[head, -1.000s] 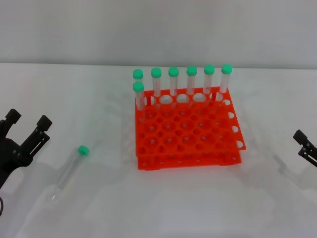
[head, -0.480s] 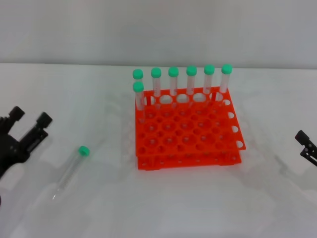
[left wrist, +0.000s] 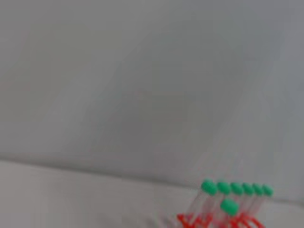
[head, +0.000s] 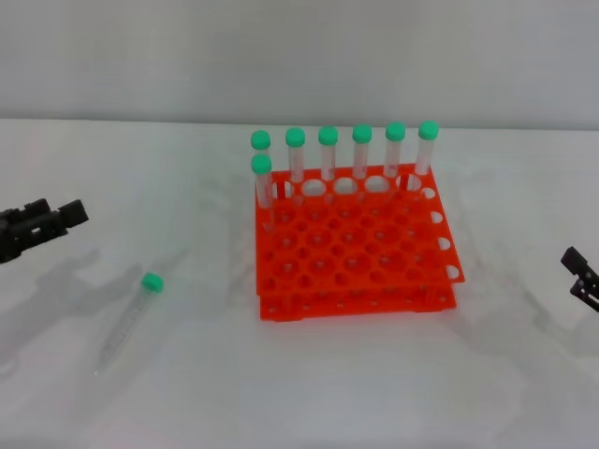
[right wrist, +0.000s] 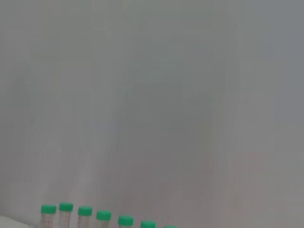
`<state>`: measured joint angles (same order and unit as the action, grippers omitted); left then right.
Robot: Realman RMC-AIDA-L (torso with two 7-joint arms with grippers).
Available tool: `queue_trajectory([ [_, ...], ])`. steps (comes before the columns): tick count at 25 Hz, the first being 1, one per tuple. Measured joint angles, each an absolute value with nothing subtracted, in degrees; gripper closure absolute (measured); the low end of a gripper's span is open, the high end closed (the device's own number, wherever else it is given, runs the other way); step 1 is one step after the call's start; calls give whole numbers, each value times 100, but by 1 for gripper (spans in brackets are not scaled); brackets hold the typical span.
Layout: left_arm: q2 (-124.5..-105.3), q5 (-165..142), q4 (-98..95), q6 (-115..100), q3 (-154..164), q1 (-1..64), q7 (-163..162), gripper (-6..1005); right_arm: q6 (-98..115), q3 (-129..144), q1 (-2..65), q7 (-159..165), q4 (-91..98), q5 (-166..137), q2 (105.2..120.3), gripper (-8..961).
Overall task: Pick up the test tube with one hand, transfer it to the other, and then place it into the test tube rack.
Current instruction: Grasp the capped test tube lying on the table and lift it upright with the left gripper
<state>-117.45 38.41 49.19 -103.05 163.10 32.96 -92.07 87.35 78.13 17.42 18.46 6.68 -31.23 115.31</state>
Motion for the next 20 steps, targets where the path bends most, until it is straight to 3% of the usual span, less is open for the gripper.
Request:
queue_trajectory([
  [20,-11633,-896,7101,-10485,16321,5654,-11087,110,8688,7743,1754,1837,667,-3055,11522,111],
])
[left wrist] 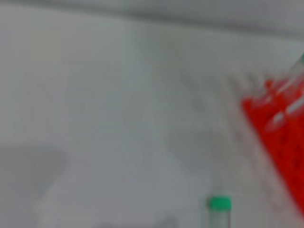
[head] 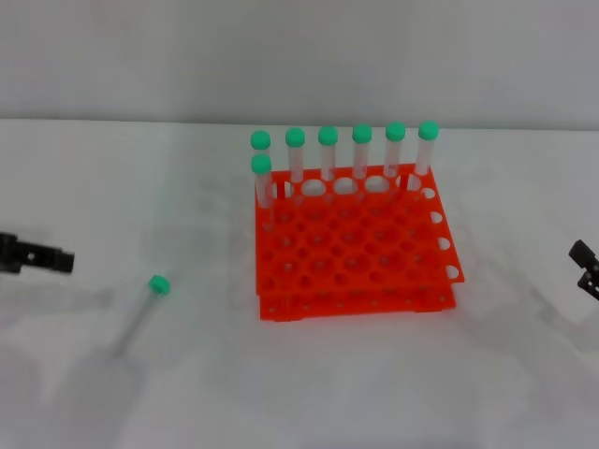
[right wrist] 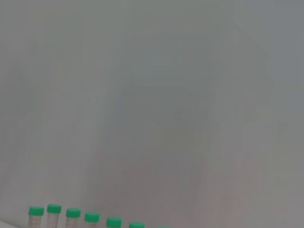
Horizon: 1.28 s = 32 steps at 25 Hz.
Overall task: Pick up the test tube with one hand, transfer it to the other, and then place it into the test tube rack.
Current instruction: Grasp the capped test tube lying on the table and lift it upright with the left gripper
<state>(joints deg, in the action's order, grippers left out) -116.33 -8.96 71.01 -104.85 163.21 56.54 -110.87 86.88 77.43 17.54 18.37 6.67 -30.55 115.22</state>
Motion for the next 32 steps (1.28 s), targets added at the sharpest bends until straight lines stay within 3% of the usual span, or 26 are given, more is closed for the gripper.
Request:
queue_trajectory([
  [5,-11637,-1907,7003,-10406,16327,6088,-11313,110,8683,7743,1784,1837,695,-3033,11522,113],
  [12,-11859,-2386,6512,-9925,16331,6442,-11394,111,8639,7747,1852,1834,710,-3031,11529,116],
  [19,-11814,-3001,5061,-9050,16331,6661,-11876,135,8620,7745,1822,1828,719,-3032,11531,119],
  [32,-11813,-3796,4140,-8501,16330,7015,-12473,211,8660,7743,1801,1702,730,-3032,11522,124],
])
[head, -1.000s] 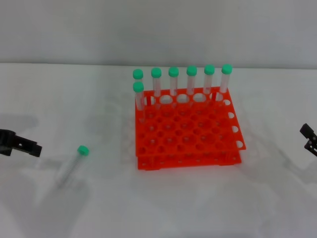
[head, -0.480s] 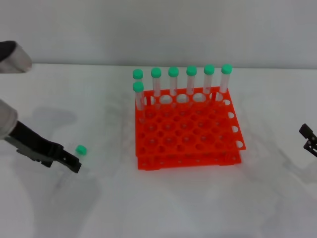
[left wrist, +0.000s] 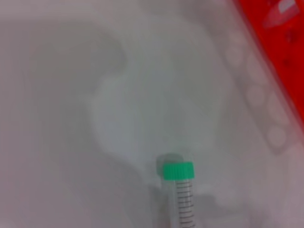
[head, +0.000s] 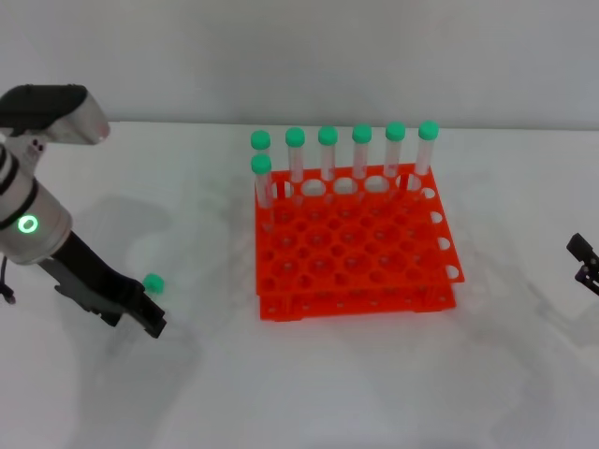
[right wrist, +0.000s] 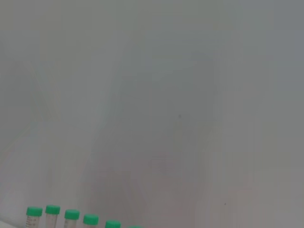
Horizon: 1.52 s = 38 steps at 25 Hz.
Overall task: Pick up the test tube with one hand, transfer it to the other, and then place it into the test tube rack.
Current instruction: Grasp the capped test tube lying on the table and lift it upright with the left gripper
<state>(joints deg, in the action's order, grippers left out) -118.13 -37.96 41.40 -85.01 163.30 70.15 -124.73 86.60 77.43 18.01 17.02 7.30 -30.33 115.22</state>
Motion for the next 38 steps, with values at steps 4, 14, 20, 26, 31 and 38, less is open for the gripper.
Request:
queue_trajectory([
  [4,-11820,-4069,3953,-8399,16325,7054,-12658,290,8662,7743,1806,1699,737,-3033,11522,126],
  [14,-11844,-4156,3912,-8293,16320,7014,-12770,428,8665,7743,1794,1696,747,-3032,11514,130],
  [20,-11836,-4185,3738,-8169,16321,6996,-12845,457,8671,7743,1794,1695,748,-3032,11513,132],
  [26,-11802,-4369,3546,-8041,16321,6997,-12925,519,8659,7743,1814,1696,747,-3032,11513,134],
  [31,-11793,-4491,3479,-7969,16320,7005,-13018,538,8659,7743,1836,1696,747,-3032,11519,136],
  [38,-11810,-4626,3472,-7899,16323,7005,-13024,644,8666,7743,1854,1696,760,-3032,11522,139],
])
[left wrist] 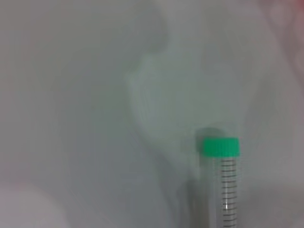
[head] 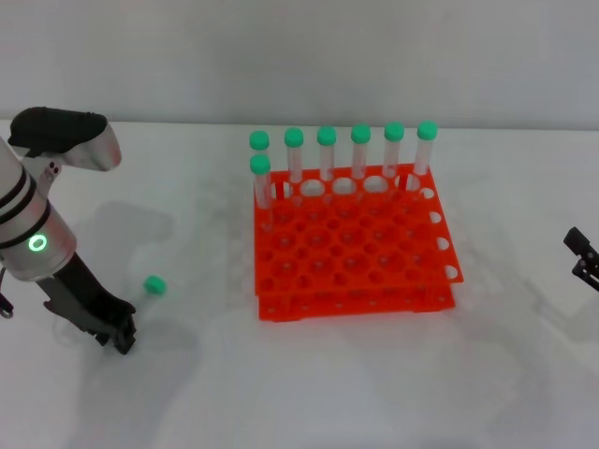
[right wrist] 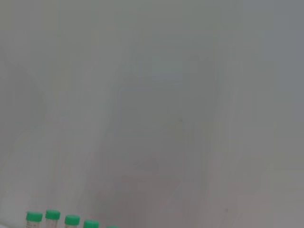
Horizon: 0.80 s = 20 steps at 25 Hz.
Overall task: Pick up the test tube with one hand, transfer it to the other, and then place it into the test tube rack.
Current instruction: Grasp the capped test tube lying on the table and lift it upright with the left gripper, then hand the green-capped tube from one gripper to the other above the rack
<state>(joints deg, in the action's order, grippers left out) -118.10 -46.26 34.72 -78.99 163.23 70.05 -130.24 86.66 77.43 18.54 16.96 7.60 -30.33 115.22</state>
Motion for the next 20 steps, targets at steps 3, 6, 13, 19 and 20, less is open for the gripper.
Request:
queue_trajectory([
  [3,-11824,-4673,3466,-7872,16323,7022,-13024,735,8668,7743,1855,1696,768,-3032,11522,140],
  [6,-11830,-4711,3496,-7839,16324,7046,-13022,796,8663,7743,1855,1698,802,-3032,11522,142],
  [13,-11746,-4281,3972,-7998,16321,7188,-12605,796,8699,7745,1854,1738,825,-3032,11523,144],
  [19,-11808,-2797,4995,-8896,16320,7245,-11238,796,8843,7785,1857,1966,873,-3059,11522,147],
  [20,-11819,-2568,5053,-9053,16321,7213,-11018,796,8849,7798,1854,2053,910,-3077,11520,147],
])
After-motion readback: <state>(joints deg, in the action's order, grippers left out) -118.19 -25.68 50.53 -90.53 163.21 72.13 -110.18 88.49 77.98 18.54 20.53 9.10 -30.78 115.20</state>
